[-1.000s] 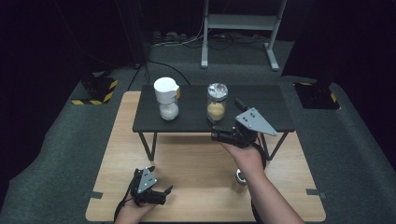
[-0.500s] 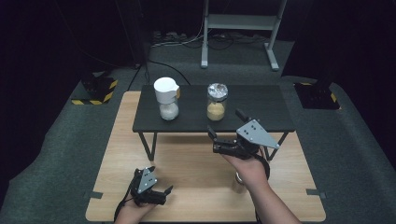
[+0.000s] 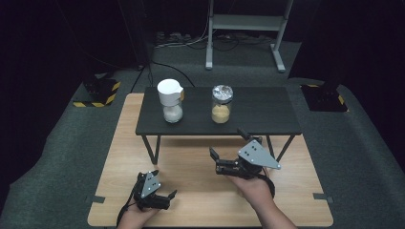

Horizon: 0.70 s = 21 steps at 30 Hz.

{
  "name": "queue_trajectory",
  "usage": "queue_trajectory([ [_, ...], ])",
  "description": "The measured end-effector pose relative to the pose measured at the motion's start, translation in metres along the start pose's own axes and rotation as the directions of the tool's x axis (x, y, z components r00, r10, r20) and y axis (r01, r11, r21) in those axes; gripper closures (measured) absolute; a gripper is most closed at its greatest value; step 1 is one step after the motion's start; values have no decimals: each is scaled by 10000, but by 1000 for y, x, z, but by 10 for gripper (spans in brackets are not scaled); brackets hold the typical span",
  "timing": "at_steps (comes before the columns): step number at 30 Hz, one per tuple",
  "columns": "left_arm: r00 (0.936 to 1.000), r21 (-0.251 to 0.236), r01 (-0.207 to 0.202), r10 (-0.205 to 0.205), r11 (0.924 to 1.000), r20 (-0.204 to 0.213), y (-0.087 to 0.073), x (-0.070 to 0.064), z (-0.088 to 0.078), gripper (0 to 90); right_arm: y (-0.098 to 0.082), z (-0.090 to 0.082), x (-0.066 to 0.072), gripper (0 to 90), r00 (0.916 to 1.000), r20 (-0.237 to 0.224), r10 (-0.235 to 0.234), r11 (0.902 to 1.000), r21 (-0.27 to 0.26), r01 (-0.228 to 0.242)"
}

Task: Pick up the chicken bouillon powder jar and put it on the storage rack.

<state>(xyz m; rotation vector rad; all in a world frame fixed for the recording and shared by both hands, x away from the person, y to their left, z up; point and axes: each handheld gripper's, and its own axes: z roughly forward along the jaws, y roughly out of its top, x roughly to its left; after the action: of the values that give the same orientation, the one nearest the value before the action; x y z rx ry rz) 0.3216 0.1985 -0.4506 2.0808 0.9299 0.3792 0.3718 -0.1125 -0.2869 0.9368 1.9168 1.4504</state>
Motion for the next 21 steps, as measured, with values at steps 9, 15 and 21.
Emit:
queue_trajectory([
  [9, 10000, 13, -18, 18, 10000, 13, 0, 0, 0, 8, -27, -5, 11, 0, 9998, -210, -7, 9992, 389, 15],
  [15, 10000, 6, -31, 31, 10000, 13, 0, 0, 0, 8, -44, -7, 20, 0, 9990, -420, -117, 9975, 692, 146],
  [21, 10000, -6, -39, 39, 10000, 22, 0, 0, 0, 8, -63, -7, 30, 0, 9977, -663, -172, 9943, 1043, 241],
])
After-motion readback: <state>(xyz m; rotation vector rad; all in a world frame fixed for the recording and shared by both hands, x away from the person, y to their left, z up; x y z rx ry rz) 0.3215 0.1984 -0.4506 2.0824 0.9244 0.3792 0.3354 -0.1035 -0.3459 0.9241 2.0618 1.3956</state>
